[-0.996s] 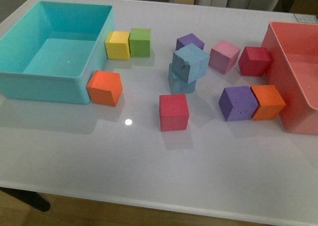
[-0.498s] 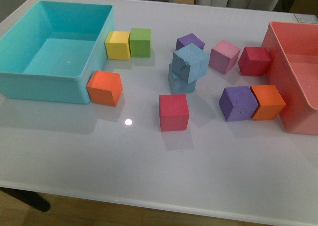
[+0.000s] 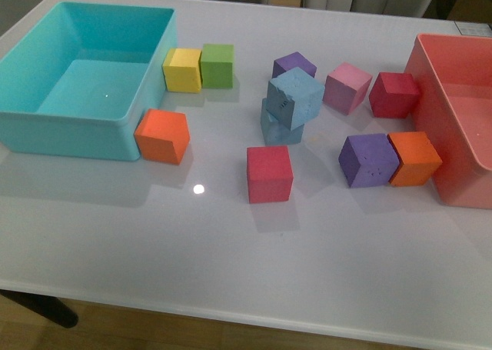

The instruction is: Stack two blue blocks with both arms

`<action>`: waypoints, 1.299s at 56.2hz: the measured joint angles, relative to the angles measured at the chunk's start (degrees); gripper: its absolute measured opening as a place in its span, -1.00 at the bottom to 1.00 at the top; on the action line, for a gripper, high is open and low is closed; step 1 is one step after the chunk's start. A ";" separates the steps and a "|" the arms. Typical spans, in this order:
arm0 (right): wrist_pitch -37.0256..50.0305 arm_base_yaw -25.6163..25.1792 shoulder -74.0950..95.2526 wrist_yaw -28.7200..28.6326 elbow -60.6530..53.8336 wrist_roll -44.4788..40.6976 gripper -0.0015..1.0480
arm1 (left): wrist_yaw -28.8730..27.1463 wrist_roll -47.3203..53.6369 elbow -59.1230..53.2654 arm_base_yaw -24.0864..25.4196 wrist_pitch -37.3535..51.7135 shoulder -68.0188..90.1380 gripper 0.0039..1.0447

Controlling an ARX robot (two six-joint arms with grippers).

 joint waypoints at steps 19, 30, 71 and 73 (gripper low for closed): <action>0.00 0.00 0.00 0.00 -0.02 0.00 0.83 | 0.00 -0.04 0.00 0.00 0.00 0.00 -0.92; 0.00 0.00 0.00 0.00 -0.02 0.00 0.83 | -0.02 -0.04 0.00 0.00 0.00 0.00 -0.23; 0.00 0.00 0.00 0.00 0.00 0.00 0.83 | -0.02 0.07 0.00 0.00 0.00 0.00 0.84; 0.00 0.00 0.00 0.00 0.00 0.00 0.83 | -0.02 0.07 0.00 0.00 0.00 0.00 0.84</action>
